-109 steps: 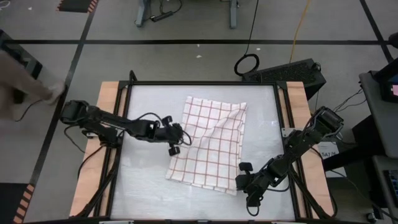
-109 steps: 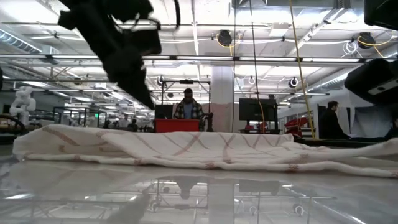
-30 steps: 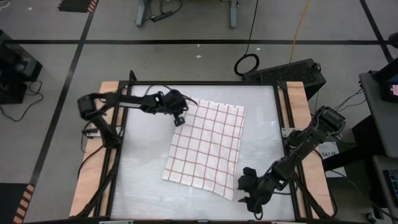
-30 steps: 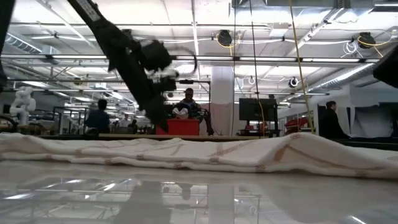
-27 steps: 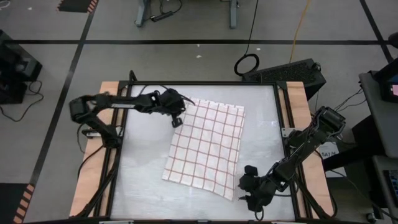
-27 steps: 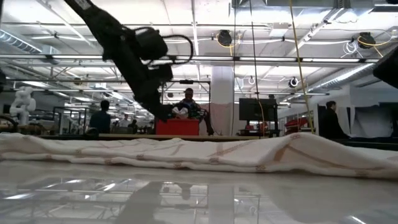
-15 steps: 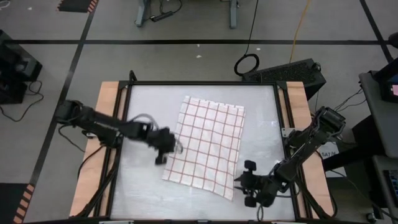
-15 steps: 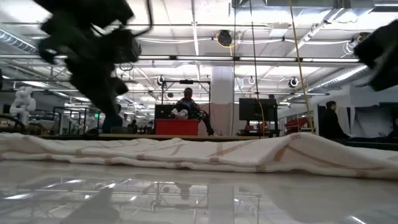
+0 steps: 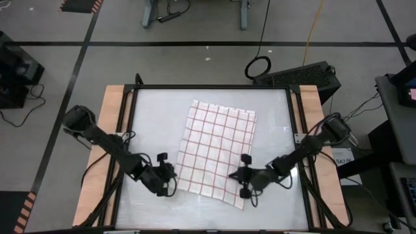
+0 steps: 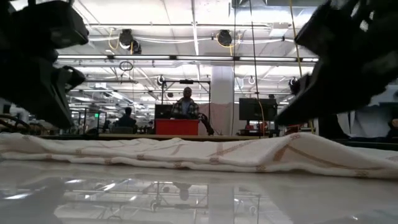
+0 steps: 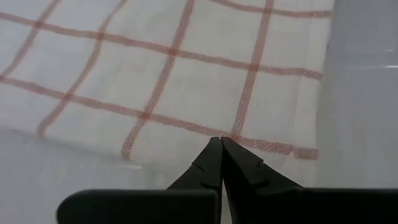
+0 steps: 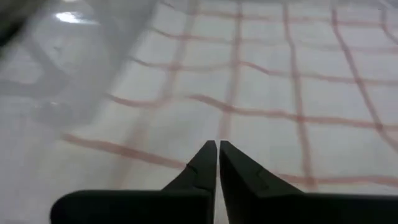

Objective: Roll towel
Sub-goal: Fold the white checkered towel

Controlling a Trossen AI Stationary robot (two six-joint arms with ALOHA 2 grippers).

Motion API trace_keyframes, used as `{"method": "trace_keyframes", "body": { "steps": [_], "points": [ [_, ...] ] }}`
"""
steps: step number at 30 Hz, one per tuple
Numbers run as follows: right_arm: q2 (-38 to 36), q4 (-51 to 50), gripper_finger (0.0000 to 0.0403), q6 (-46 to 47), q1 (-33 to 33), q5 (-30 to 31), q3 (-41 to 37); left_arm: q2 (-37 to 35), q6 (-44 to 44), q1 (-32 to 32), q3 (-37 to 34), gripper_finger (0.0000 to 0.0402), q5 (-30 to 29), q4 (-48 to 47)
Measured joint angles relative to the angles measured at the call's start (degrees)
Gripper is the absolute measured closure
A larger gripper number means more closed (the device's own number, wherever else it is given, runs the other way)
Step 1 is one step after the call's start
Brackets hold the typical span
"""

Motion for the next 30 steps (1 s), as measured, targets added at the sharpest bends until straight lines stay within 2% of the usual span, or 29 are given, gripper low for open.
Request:
{"method": "trace_keyframes", "body": {
  "steps": [3,7,13,19,21,26,28,30],
  "points": [
    [1.6,3.3,0.0401,0.1,-1.4,0.0,-1.1,2.6,-0.1,0.0,0.0,0.0391,0.3,1.7],
    [2.8,1.8,0.0400,3.1,-1.6,-0.3,-2.9,5.4,-2.9,0.2,0.0,0.0391,3.3,0.5],
    [2.8,2.2,0.0399,7.1,-1.0,0.4,-6.5,7.5,-6.0,-0.4,0.3,0.0391,6.8,4.7],
    [-0.2,1.0,0.0399,4.3,-1.1,-0.3,-8.8,7.7,-6.0,-1.5,0.0,0.0391,12.2,12.9],
    [-2.7,-0.2,0.0399,2.0,-1.2,-2.5,-9.2,7.7,-5.4,-1.5,0.2,0.0391,12.6,14.1],
    [-11.9,-4.4,0.0399,-1.2,-2.1,-8.7,-9.2,6.6,-1.4,-1.1,0.4,0.0391,9.8,14.2],
    [-15.1,-4.9,0.0399,-3.0,-3.1,-9.4,-9.2,6.0,2.2,-0.3,0.4,0.0391,6.2,14.2],
    [-17.9,-5.0,0.0399,-5.1,-4.5,-8.3,-9.2,5.5,6.2,1.4,0.4,0.0391,0.0,14.2]
  ]
}}
